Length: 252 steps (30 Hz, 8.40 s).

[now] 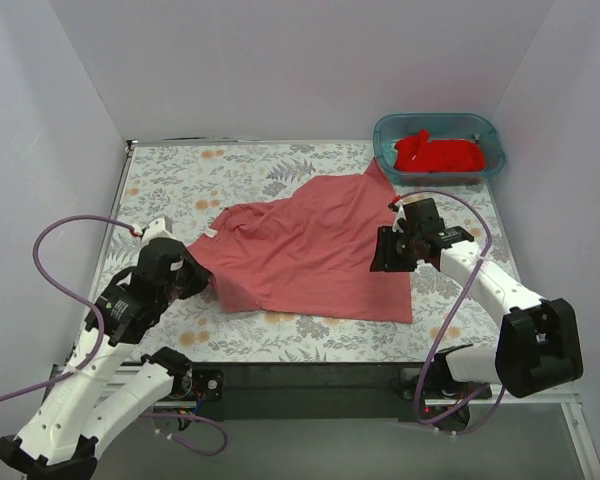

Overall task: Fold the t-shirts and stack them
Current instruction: Flatten the tshirt out

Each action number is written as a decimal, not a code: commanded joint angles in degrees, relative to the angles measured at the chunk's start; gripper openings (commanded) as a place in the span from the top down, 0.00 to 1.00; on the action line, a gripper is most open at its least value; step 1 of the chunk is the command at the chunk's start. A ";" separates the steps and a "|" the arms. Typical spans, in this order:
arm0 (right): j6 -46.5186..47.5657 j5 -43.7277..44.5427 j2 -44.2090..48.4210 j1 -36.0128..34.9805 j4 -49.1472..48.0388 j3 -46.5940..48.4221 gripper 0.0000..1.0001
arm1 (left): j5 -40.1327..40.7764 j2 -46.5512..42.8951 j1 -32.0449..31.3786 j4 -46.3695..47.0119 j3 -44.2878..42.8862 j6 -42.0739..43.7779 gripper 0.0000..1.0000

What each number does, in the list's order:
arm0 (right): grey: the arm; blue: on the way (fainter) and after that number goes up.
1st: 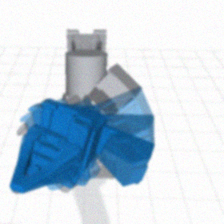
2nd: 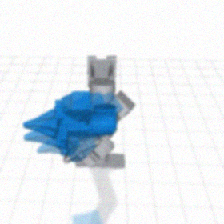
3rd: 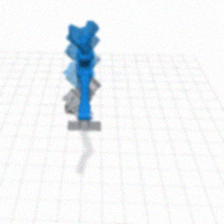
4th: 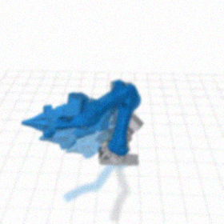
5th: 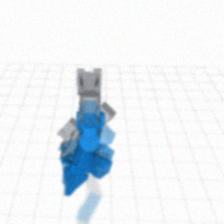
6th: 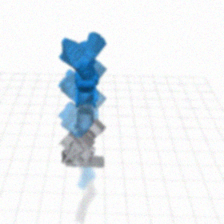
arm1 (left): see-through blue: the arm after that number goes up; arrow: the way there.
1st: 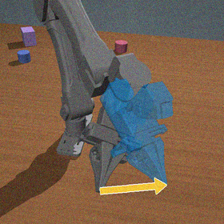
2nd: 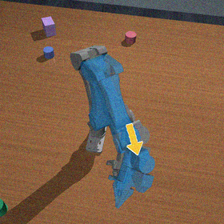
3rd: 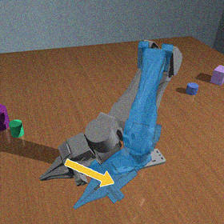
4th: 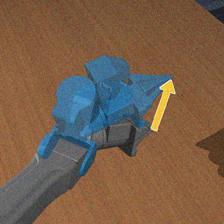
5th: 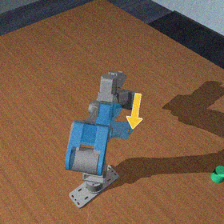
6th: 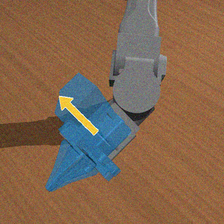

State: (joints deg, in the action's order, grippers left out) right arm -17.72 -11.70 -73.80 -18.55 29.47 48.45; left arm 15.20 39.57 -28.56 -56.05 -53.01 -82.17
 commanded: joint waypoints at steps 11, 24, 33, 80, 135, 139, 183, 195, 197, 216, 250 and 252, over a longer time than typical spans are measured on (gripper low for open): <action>3.04 -2.54 -5.30 -4.13 -5.74 6.75 0.49 | -12.47 3.15 0.34 -13.37 -7.17 1.58 0.91; 4.62 1.76 -6.18 -4.13 -5.74 6.74 0.49 | -5.01 3.75 0.34 -16.74 -15.55 -0.19 0.46; 5.32 8.35 -13.21 -4.13 -6.01 10.79 0.50 | 8.27 19.38 2.35 8.05 -0.52 3.77 0.62; 16.22 12.76 -48.04 1.58 -6.45 54.51 0.36 | -8.09 64.62 26.89 29.78 -23.11 7.11 0.41; 8.66 8.72 -8.38 -2.11 -10.31 3.68 0.28 | -6.59 43.22 24.78 16.41 14.95 -4.84 0.54; 8.66 8.89 -7.68 -2.02 -11.02 3.06 0.28 | -6.94 43.75 24.78 17.03 15.92 -5.46 0.59; 1.89 20.94 -16.91 4.13 -6.63 5.16 0.40 | -11.07 23.54 24.78 14.30 13.11 -0.97 1.00; 2.07 21.63 -17.78 4.13 -3.98 9.39 0.40 | -12.48 22.30 24.78 15.97 15.48 -0.89 1.00; 2.07 22.16 -19.18 4.22 -4.42 9.21 0.40 | -12.39 21.87 24.78 16.06 15.40 -0.80 1.00; 0.14 22.34 -22.88 4.31 -6.80 1.12 0.65 | -11.60 21.69 24.78 16.59 15.40 -0.71 1.00; 1.37 19.35 -13.83 13.45 -5.83 3.58 0.50 | -8.35 22.04 24.78 15.89 11.70 0.34 1.00; 0.76 19.53 -13.83 13.80 -5.83 3.94 0.50 | -8.52 21.95 24.78 15.97 11.62 0.34 1.00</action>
State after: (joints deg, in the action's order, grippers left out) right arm -15.35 7.73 -89.45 -5.19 23.22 51.53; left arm 6.55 62.89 -3.62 -39.97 -39.40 -82.41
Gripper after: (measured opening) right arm 0.495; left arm 0.013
